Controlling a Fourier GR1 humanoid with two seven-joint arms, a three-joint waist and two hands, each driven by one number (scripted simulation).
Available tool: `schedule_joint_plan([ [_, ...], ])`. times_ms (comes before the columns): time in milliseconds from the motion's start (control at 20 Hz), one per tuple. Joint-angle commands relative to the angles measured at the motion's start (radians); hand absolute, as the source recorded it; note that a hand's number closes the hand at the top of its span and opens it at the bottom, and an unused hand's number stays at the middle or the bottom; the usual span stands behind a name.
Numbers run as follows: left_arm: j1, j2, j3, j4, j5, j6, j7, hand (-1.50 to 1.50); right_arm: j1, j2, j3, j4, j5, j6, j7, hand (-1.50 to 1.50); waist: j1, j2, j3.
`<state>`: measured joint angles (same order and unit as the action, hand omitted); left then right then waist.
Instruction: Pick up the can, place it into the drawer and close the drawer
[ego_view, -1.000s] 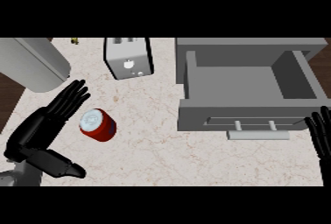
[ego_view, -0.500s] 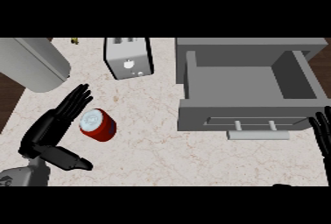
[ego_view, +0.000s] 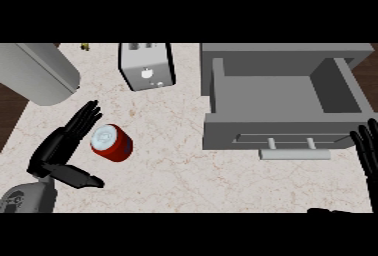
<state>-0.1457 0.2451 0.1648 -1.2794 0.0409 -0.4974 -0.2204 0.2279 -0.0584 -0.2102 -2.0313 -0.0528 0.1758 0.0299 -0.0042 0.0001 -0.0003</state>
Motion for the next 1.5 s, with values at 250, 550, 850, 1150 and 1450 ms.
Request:
schedule_joint_plan([
  [250,-0.092,0.019,0.009,0.258,-0.087,0.005,-0.167,-1.50,-0.013,-0.003,-0.030,0.075,0.005,0.016,-0.060,-1.50,-0.002,0.001,0.000],
  [550,-0.171,0.078,0.033,0.454,-0.136,-0.012,-0.283,-1.50,0.002,0.013,-0.005,0.005,0.013,0.021,-0.021,-1.50,-0.004,0.001,0.000],
  [850,-0.115,0.058,0.024,0.482,-0.160,0.023,-0.353,-1.50,0.097,0.035,-0.009,-0.092,-0.001,0.048,-0.004,-1.50,-0.003,0.000,0.000],
  [1150,-0.227,0.090,0.040,0.740,-0.199,0.021,-0.473,-1.50,0.009,0.034,-0.013,0.000,0.011,0.032,-0.029,-1.50,-0.006,0.002,0.000],
  [1450,-0.275,0.063,0.032,0.708,-0.176,0.035,-0.387,-1.50,-0.005,0.022,-0.008,-0.067,0.020,0.012,0.052,-1.50,-0.003,0.001,0.000],
])
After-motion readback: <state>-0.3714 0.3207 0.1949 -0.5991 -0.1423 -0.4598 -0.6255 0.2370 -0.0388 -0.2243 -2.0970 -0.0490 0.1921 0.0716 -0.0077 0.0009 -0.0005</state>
